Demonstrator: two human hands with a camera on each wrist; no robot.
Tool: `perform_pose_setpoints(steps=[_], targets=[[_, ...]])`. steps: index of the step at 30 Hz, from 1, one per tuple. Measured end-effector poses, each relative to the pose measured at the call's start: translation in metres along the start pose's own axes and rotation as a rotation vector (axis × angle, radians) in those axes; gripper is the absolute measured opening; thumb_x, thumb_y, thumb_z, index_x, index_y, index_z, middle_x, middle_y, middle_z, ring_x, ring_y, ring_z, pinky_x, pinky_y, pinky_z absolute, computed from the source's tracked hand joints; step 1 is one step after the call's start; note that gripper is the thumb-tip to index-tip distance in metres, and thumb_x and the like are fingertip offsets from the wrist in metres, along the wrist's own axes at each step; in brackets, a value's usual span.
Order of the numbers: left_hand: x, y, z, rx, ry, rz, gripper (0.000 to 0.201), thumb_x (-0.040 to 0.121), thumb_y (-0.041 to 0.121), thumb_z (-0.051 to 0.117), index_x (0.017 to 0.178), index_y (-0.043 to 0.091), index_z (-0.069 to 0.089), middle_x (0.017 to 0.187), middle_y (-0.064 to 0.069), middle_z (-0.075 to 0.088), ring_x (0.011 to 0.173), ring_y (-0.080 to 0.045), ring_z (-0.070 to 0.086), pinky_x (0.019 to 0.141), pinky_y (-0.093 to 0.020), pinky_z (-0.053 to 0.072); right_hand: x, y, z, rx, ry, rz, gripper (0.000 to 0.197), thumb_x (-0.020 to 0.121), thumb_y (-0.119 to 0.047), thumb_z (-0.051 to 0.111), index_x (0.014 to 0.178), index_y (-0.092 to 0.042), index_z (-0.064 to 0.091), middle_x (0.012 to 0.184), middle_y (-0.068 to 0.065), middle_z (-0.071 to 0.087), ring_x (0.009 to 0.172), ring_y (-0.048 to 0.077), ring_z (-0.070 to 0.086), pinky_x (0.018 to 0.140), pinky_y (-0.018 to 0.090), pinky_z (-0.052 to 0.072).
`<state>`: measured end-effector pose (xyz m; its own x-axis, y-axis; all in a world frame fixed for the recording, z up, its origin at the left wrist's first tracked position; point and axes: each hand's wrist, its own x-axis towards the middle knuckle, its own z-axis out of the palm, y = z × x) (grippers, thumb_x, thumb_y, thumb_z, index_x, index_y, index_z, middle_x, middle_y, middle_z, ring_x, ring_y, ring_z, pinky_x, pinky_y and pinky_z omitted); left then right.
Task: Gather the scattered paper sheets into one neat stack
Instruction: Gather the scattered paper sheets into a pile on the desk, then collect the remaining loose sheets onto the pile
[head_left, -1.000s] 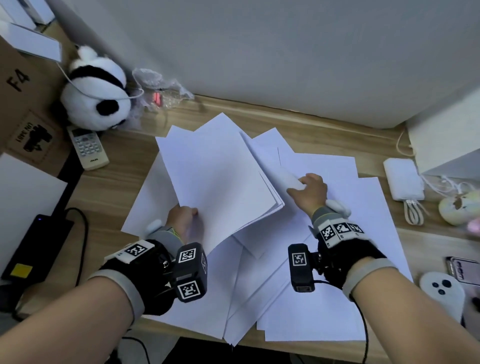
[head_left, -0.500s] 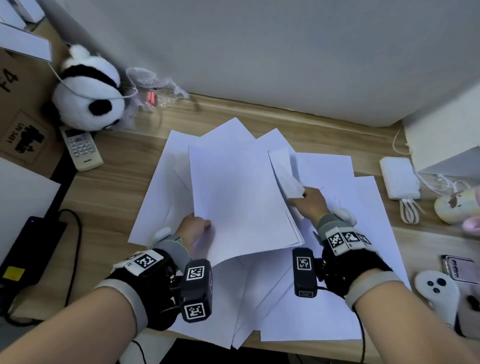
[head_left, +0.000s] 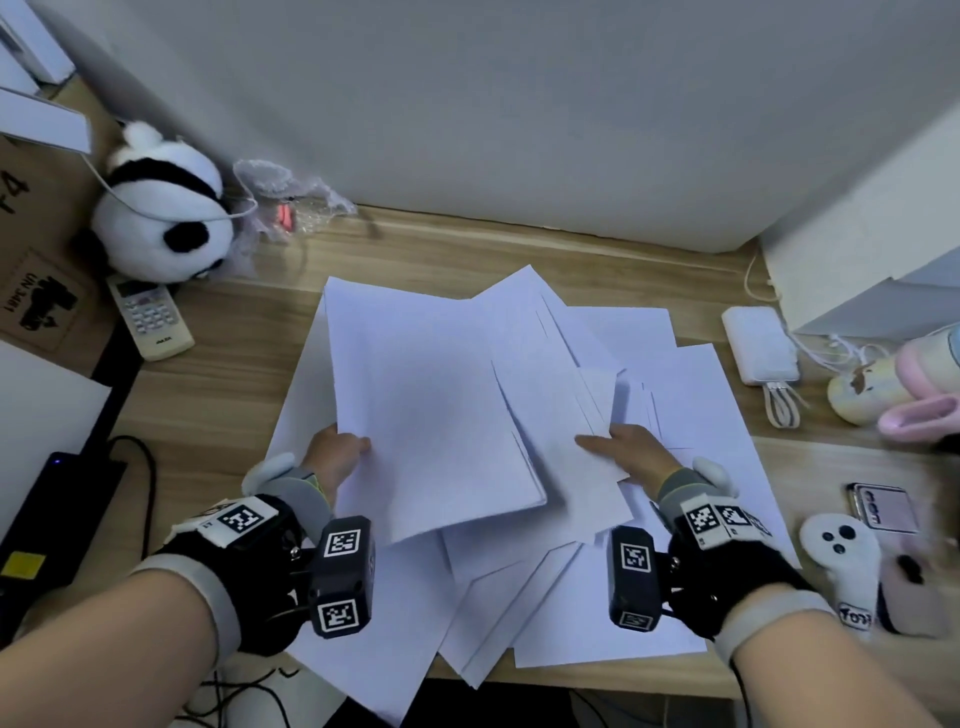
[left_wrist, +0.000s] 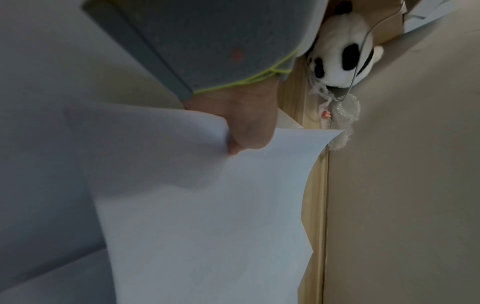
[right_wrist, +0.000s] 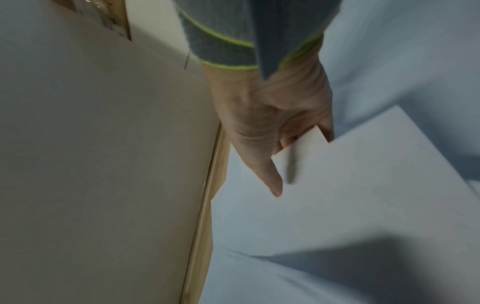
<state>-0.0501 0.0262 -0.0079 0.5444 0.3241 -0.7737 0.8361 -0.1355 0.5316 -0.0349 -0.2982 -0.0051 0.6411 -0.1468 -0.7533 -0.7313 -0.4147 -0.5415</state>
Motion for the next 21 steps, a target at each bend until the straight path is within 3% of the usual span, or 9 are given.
perform_pose_setpoints(steps=[3, 7, 12, 14, 16, 18, 20, 21], targets=[[-0.002, -0.001, 0.006, 0.020, -0.025, -0.024, 0.039, 0.091, 0.002, 0.050, 0.128, -0.009, 0.049, 0.132, -0.023, 0.056, 0.118, -0.041, 0.055, 0.106, -0.048, 0.042, -0.003, 0.001, 0.012, 0.000, 0.032, -0.020, 0.053, 0.087, -0.020, 0.063, 0.133, 0.001, 0.048, 0.133, 0.011, 0.056, 0.118, 0.028, 0.055, 0.093, 0.035, 0.048], [-0.006, -0.001, 0.011, 0.005, -0.051, -0.036, 0.038, 0.090, 0.003, 0.055, 0.125, -0.010, 0.051, 0.129, -0.023, 0.058, 0.117, -0.041, 0.057, 0.105, -0.048, 0.043, -0.011, 0.004, 0.018, -0.050, 0.008, -0.022, 0.037, 0.092, -0.014, 0.053, 0.127, -0.002, 0.053, 0.127, 0.012, 0.059, 0.114, 0.030, 0.056, 0.096, 0.037, 0.046], [-0.018, 0.003, 0.021, -0.016, -0.200, -0.007, 0.036, 0.090, 0.003, 0.056, 0.124, -0.010, 0.053, 0.128, -0.024, 0.059, 0.114, -0.040, 0.059, 0.100, -0.044, 0.046, -0.010, 0.010, 0.020, 0.095, -0.057, 0.044, 0.073, 0.083, -0.048, 0.058, 0.142, -0.009, 0.038, 0.144, 0.007, 0.046, 0.131, 0.027, 0.045, 0.111, 0.046, 0.035], [-0.023, 0.003, 0.028, -0.057, -0.264, 0.011, 0.037, 0.090, 0.006, 0.057, 0.124, -0.008, 0.054, 0.126, -0.021, 0.060, 0.106, -0.034, 0.060, 0.095, -0.040, 0.047, -0.018, 0.003, 0.028, 0.079, -0.049, 0.014, 0.081, 0.085, -0.049, 0.057, 0.147, -0.008, 0.026, 0.153, 0.006, 0.031, 0.141, 0.025, 0.032, 0.116, 0.040, 0.026], [-0.027, 0.004, 0.039, -0.074, -0.296, 0.046, 0.045, 0.088, 0.016, 0.062, 0.128, -0.002, 0.052, 0.127, -0.016, 0.060, 0.107, -0.031, 0.060, 0.095, -0.038, 0.047, -0.018, 0.005, 0.035, 0.071, -0.053, -0.022, 0.080, 0.088, -0.039, 0.059, 0.149, -0.006, 0.018, 0.156, 0.006, 0.025, 0.143, 0.024, 0.026, 0.115, 0.036, 0.024], [-0.026, 0.002, 0.049, -0.077, -0.235, 0.110, 0.063, 0.081, 0.027, 0.070, 0.133, 0.001, 0.045, 0.129, -0.011, 0.058, 0.113, -0.030, 0.059, 0.100, -0.041, 0.046, -0.015, 0.008, 0.037, 0.068, -0.014, -0.083, 0.062, 0.090, -0.022, 0.059, 0.143, -0.005, 0.033, 0.149, 0.009, 0.039, 0.134, 0.026, 0.041, 0.108, 0.034, 0.034], [-0.025, 0.003, 0.053, -0.105, -0.088, 0.147, 0.070, 0.080, 0.021, 0.072, 0.134, -0.001, 0.034, 0.121, -0.007, 0.055, 0.108, -0.026, 0.057, 0.096, -0.038, 0.047, -0.019, 0.006, 0.034, 0.105, 0.047, -0.148, 0.042, 0.091, -0.011, 0.055, 0.132, -0.004, 0.048, 0.136, 0.013, 0.054, 0.115, 0.027, 0.056, 0.098, 0.034, 0.044], [-0.024, 0.003, 0.054, -0.135, -0.080, 0.154, 0.068, 0.080, 0.016, 0.071, 0.134, -0.002, 0.034, 0.122, -0.007, 0.056, 0.105, -0.025, 0.056, 0.092, -0.037, 0.047, -0.024, 0.003, 0.031, 0.142, 0.063, -0.169, 0.037, 0.092, -0.009, 0.053, 0.130, -0.005, 0.051, 0.132, 0.013, 0.058, 0.107, 0.025, 0.058, 0.095, 0.034, 0.046]])
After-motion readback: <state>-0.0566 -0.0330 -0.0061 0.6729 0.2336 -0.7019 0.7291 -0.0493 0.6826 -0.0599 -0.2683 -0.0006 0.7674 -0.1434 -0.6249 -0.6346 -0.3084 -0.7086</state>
